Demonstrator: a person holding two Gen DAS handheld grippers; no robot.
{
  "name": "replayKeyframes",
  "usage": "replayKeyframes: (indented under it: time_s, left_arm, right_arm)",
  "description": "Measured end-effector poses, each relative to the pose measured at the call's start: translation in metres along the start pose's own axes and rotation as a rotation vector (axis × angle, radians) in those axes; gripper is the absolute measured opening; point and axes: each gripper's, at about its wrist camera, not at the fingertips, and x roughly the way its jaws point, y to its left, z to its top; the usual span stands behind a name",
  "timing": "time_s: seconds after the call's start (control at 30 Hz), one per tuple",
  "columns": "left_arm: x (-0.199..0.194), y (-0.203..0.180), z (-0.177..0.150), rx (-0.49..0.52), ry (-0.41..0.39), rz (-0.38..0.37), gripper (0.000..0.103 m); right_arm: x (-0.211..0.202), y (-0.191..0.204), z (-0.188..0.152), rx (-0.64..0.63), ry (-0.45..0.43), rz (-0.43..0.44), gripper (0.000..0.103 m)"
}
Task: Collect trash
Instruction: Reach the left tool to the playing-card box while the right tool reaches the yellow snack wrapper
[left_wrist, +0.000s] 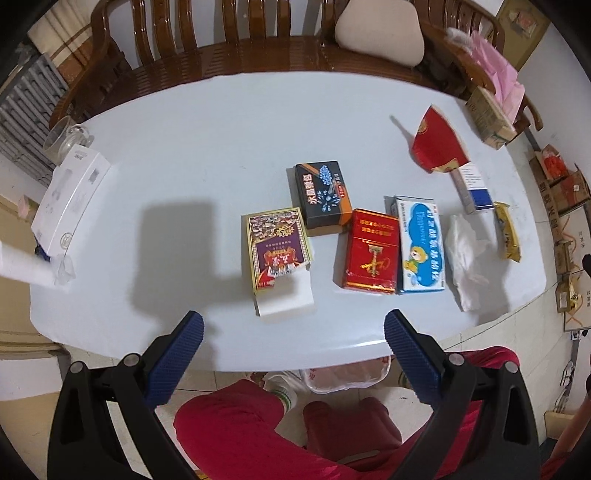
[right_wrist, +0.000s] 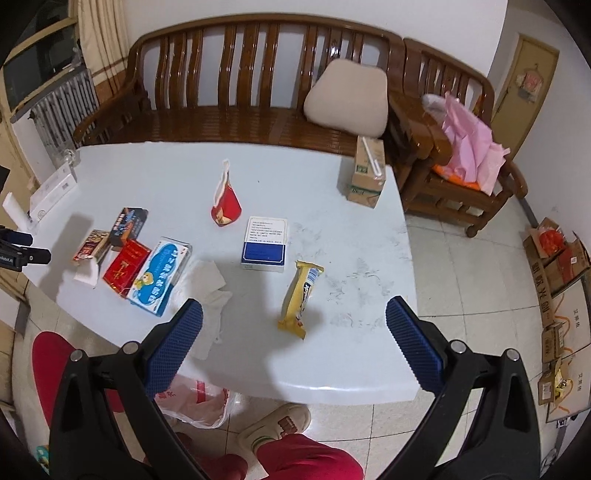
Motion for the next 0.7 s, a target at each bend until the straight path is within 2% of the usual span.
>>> replayKeyframes:
  time_s: [0.3, 0.7]
  left_arm:
    - [0.046, 0.01, 0.028, -0.028, 0.089, 0.018, 0.096]
    - [0.106, 0.018, 0.051, -0.055, 0.191, 0.029, 0.096]
  right_arm:
    - [0.061, -0.001, 0.013, -0.008, 0.121, 0.022, 0.098]
    - [0.152, -0.002, 0.005, -0.009, 0.292, 0.022, 0.098]
